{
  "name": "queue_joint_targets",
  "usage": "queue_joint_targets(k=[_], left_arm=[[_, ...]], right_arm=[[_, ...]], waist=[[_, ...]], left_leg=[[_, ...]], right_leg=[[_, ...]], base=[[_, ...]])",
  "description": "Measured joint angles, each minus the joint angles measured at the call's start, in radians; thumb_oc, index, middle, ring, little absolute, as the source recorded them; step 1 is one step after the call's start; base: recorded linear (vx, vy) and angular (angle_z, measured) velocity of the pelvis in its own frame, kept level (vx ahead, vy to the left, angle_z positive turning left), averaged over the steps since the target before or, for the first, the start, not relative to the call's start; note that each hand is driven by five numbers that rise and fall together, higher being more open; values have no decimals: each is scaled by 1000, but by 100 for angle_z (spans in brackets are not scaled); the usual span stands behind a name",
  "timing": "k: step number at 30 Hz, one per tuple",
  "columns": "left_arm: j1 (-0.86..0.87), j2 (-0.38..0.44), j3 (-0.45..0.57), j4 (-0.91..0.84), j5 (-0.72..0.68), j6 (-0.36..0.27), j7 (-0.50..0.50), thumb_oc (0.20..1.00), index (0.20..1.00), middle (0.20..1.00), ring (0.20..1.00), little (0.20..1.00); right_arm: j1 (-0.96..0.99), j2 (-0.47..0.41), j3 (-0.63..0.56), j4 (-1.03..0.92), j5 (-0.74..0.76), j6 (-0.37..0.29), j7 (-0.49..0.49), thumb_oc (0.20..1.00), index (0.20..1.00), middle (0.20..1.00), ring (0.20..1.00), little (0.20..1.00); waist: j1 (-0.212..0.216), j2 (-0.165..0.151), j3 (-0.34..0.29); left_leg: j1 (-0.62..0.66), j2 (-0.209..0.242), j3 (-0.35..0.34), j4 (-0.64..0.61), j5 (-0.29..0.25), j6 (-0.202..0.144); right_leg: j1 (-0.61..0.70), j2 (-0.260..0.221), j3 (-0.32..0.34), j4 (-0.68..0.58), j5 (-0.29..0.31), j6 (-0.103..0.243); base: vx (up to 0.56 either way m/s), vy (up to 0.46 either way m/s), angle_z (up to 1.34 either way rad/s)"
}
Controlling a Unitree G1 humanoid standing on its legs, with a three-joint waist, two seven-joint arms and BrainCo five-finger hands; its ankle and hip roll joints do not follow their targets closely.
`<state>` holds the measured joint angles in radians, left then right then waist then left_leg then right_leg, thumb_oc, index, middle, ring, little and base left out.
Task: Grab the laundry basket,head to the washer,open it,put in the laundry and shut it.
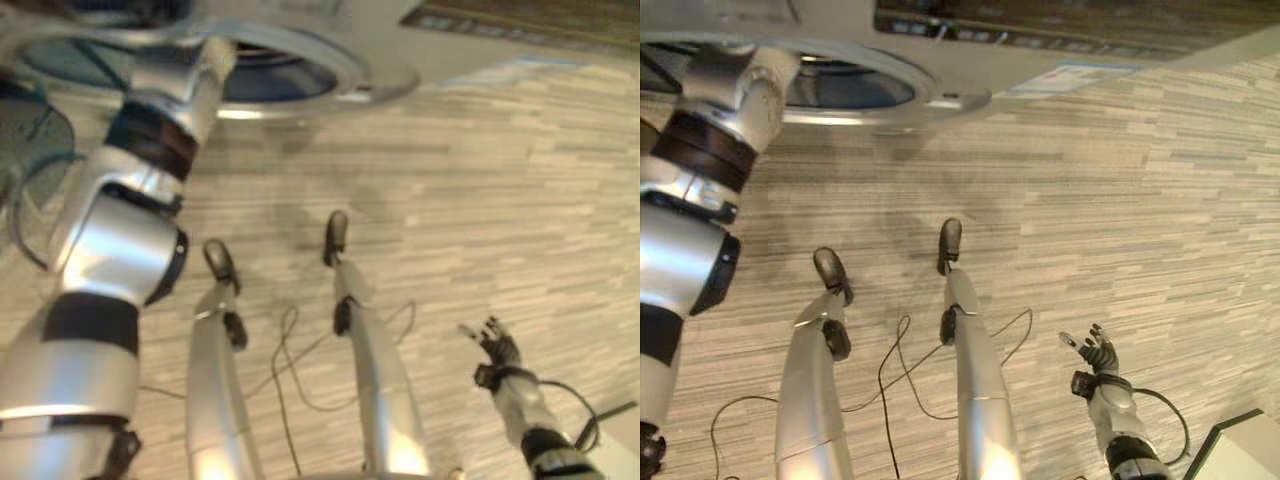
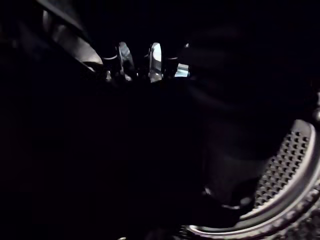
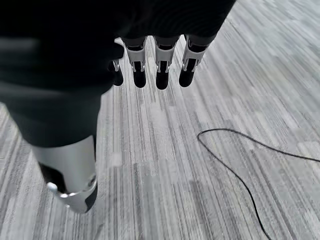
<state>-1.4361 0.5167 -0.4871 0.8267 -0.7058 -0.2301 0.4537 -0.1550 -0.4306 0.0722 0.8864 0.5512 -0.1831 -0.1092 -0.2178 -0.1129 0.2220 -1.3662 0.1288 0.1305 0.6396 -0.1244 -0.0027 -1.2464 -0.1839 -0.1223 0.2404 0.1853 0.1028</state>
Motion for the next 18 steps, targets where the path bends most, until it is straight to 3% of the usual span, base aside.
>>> queue_joint_targets(k=[6,11,13,16,18], left_arm=[[287,-18,102,-109,8,13,-24,1000,1000,1000,1000,1000],[670,-11,249,-394,80,12,-52,1000,1000,1000,1000,1000],[931,-24,354,-523,131,12,-73,1000,1000,1000,1000,1000],[1360,-45,379,-602,177,10,-167,1000,1000,1000,1000,1000],[1378,-38,361,-579,197,10,-201,1000,1000,1000,1000,1000]], right_arm=[[2,3,-3,-27,6,-5,-12,1000,1000,1000,1000,1000],[6,47,-31,-89,9,1,-18,1000,1000,1000,1000,1000],[48,81,-57,-131,6,8,-18,1000,1000,1000,1000,1000],[74,85,-68,-104,-4,17,-8,1000,1000,1000,1000,1000],[69,77,-70,-67,-6,14,1,1000,1000,1000,1000,1000]], waist=[[5,12,8],[23,49,47],[33,52,68],[78,53,69],[114,60,63]], left_leg=[[39,-5,-4,-47,11,-11],[123,-15,-1,-93,17,-19],[200,-17,-1,-151,34,-34],[429,-21,3,-274,54,-57],[498,-29,-5,-323,73,-63]], right_leg=[[32,-4,-18,-20,-6,-4],[101,-9,-19,-39,-16,-6],[168,-5,-32,-75,-14,-9],[361,2,-46,-120,-30,-14],[416,1,-56,-124,-47,-19]], base=[[-20,-1,6],[-15,10,4],[-18,-16,8],[7,-13,7],[21,-29,17]])
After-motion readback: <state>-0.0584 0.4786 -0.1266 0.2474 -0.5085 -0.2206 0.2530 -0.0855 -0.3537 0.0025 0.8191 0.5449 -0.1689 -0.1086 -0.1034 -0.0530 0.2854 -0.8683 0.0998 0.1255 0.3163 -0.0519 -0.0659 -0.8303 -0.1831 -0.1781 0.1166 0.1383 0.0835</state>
